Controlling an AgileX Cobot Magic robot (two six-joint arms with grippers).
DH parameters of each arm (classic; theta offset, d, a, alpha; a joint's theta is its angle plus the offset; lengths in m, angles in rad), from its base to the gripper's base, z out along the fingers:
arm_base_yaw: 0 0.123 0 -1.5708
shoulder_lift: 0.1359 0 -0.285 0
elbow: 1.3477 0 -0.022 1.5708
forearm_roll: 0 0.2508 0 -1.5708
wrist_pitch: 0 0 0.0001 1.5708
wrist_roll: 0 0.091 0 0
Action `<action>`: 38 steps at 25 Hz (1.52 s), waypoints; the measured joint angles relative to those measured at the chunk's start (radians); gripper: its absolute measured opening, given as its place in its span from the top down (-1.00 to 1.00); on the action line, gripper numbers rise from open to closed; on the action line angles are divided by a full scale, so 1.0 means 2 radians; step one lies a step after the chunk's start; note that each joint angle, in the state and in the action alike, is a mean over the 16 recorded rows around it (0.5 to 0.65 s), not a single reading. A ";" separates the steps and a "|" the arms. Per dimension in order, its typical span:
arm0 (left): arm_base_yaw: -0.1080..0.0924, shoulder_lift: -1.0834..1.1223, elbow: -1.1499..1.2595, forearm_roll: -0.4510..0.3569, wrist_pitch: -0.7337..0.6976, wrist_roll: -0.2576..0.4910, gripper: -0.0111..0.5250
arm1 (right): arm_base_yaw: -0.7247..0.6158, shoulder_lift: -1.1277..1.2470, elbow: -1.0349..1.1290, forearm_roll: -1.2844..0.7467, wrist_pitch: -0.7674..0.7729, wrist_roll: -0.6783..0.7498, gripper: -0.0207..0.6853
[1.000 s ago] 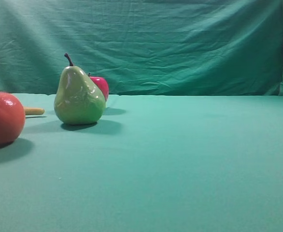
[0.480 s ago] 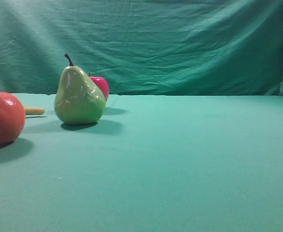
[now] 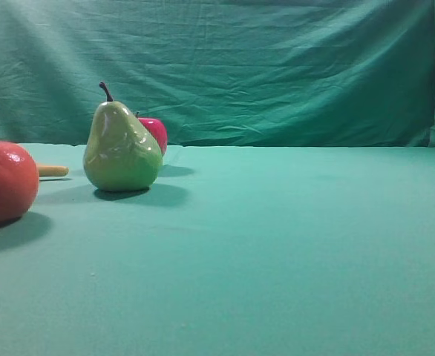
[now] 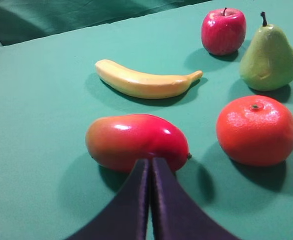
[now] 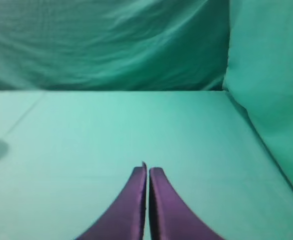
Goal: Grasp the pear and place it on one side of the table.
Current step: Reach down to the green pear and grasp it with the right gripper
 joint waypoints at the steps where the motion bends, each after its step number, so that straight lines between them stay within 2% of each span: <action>1: 0.000 0.000 0.000 0.000 0.000 0.000 0.96 | 0.015 0.028 -0.014 0.000 0.005 -0.006 0.93; 5: 0.000 0.000 0.000 0.000 0.000 0.000 0.96 | 0.078 0.134 -0.069 0.000 0.014 -0.017 0.84; 8: 0.000 0.000 0.000 0.000 0.000 0.000 0.96 | 0.127 0.212 -0.114 0.001 0.015 -0.023 0.67; 14: 0.000 0.000 0.000 0.000 0.000 0.000 0.96 | 0.207 0.366 -0.217 0.002 0.010 -0.033 0.03; 19: 0.000 0.000 0.000 0.000 0.000 0.000 0.96 | 0.246 0.476 -0.312 0.002 0.018 -0.038 -0.50; 24: 0.000 0.000 0.000 0.000 0.000 0.000 0.96 | 0.263 0.567 -0.402 0.003 0.032 -0.039 -0.84; 30: 0.000 0.000 0.000 0.000 0.000 0.000 0.96 | 0.271 0.654 -0.484 0.002 0.034 -0.039 -0.87; 38: 0.000 0.000 0.000 0.000 0.000 0.000 0.96 | 0.271 0.725 -0.531 0.001 0.015 -0.039 -0.61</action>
